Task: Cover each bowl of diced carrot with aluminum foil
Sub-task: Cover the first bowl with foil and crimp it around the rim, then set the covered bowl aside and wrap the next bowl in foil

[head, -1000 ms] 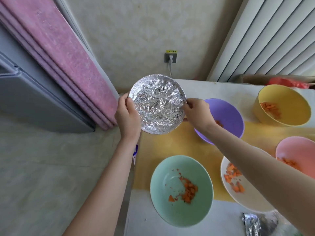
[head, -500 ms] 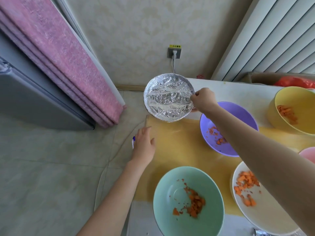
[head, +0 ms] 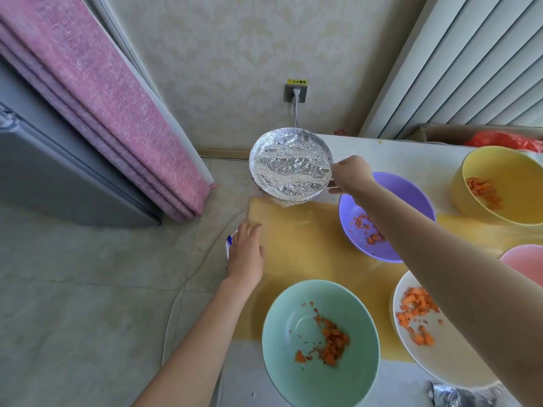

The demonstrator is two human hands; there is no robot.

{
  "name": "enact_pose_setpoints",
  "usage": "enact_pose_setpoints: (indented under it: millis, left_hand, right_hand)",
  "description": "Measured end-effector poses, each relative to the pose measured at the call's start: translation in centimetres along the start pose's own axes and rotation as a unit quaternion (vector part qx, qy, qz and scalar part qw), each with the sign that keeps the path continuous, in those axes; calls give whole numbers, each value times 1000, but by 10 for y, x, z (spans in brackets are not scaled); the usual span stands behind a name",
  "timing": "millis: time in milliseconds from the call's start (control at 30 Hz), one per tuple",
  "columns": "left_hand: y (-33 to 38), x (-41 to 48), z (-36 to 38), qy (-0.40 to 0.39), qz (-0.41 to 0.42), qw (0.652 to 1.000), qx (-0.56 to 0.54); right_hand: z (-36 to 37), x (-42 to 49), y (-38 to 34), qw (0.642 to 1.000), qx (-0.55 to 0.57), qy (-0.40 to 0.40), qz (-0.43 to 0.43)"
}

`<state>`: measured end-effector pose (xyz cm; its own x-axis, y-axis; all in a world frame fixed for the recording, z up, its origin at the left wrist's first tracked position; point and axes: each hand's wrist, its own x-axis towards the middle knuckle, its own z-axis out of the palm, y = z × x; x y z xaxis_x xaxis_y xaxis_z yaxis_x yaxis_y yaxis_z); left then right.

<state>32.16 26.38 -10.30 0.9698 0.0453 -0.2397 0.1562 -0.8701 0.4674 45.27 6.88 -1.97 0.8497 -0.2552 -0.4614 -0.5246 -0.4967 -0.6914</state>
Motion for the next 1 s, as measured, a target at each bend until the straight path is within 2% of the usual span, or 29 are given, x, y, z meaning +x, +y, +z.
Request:
enact_pose_setpoints:
  millis: [200, 333, 467, 567, 633, 700, 800, 933, 1000]
  left_hand:
    - [-1, -22, -3, -12, -1, 999, 32]
    - [-5, -45, -4, -20, -1, 999, 30]
    - [-10, -68, -9, -22, 10, 1000, -11]
    - [2, -85, -20, 63, 24, 995, -69]
    - [19, -100, -26, 131, 71, 984, -97]
    - [41, -120, -30, 164, 131, 971, -112]
    - [67, -159, -19, 144, 216, 963, -66]
    - [81, -205, 16, 53, 309, 949, 30]
    - [80, -216, 30, 12, 323, 943, 79]
  right_hand:
    - [-18, -59, 14, 986, -38, 68, -146]
    - [-26, -108, 53, 957, -77, 107, -260]
    - [-35, -140, 109, 922, -155, 155, -320]
    - [-45, -166, 149, 909, -187, 159, -337]
    - [-50, -186, 175, 900, -215, 162, -343]
    - [-54, -207, 198, 894, -231, 167, -347]
    - [-60, -235, 228, 881, -246, 175, -364]
    - [-67, -265, 267, 880, -287, 147, -347]
    - [-68, -275, 282, 881, -304, 141, -332]
